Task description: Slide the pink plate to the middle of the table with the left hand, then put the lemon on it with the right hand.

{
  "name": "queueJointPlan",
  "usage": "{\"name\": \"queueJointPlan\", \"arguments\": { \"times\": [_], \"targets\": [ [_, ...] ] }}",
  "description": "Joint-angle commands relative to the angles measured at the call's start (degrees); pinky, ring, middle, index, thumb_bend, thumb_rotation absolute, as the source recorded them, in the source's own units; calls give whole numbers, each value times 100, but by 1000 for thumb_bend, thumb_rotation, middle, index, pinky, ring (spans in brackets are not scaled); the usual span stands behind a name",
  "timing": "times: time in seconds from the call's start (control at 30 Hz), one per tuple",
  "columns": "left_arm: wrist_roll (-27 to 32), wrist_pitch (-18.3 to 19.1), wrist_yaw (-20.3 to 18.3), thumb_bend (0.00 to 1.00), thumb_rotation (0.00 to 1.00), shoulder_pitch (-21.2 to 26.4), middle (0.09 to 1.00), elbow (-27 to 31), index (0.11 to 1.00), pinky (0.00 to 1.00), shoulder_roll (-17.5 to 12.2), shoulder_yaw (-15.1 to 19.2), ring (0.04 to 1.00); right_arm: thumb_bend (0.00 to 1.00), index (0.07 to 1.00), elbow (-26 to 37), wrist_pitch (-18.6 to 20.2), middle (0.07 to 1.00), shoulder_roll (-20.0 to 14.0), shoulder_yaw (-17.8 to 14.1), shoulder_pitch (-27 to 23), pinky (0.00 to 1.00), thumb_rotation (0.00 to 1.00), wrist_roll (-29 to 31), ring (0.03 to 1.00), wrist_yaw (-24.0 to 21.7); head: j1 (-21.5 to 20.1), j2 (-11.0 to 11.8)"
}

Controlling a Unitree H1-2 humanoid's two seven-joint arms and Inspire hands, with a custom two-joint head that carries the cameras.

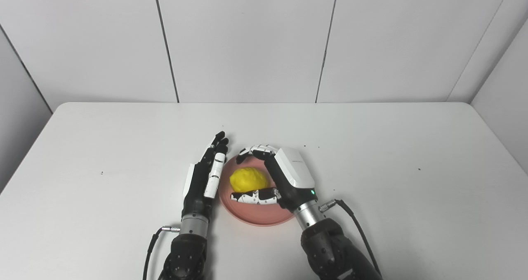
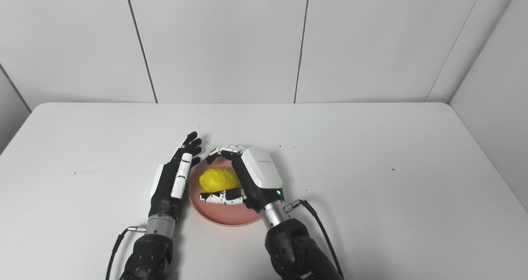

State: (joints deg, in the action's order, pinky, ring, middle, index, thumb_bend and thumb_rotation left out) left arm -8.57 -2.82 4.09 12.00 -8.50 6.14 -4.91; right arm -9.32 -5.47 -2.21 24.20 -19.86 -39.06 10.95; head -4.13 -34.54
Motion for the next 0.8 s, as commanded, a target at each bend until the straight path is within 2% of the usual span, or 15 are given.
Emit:
{"name": "queueJointPlan", "arguments": {
  "times": [0.0,0.1,0.17,0.37,0.57,0.63,0.67,0.7,0.77],
  "targets": [
    [-40,-38,64,558,1000,-18,900,-4,888,891,-51,29,896,601,817,236,-266,816,50,-77,-122,815,444,17,826,116,-15,-33],
    [-172,10,113,576,1000,-20,899,12,885,904,-80,8,900,620,839,299,-297,836,49,-102,-92,843,556,43,849,109,-15,-33],
    [-72,-28,51,574,1000,-13,904,-1,890,907,-88,20,907,630,848,330,-308,845,48,-115,-80,855,590,52,859,100,-15,-42],
    [-141,-17,123,581,1000,-4,895,-15,880,928,-101,35,915,635,855,483,-269,855,49,-159,-12,860,612,110,864,54,-14,-56],
    [378,-188,-10,529,1000,10,884,-49,868,863,-10,206,890,612,859,735,-219,864,41,-309,109,870,651,261,872,12,-14,-80],
    [571,-246,-39,507,1000,18,879,-74,864,846,28,261,877,614,869,826,-181,878,49,-409,181,880,684,395,881,-9,-14,-80],
    [658,-274,-55,499,1000,23,880,-89,864,841,46,287,874,633,878,866,-171,889,51,-459,216,886,747,461,891,-27,-14,-80],
    [750,-303,-83,496,1000,31,880,-107,865,840,58,312,873,640,881,909,-159,892,51,-521,258,888,769,527,894,-35,-11,-85],
    [853,-360,-128,498,1000,50,886,-146,871,849,50,330,878,635,874,930,-230,891,58,-665,321,829,800,672,886,23,-20,-93]
  ]
}}
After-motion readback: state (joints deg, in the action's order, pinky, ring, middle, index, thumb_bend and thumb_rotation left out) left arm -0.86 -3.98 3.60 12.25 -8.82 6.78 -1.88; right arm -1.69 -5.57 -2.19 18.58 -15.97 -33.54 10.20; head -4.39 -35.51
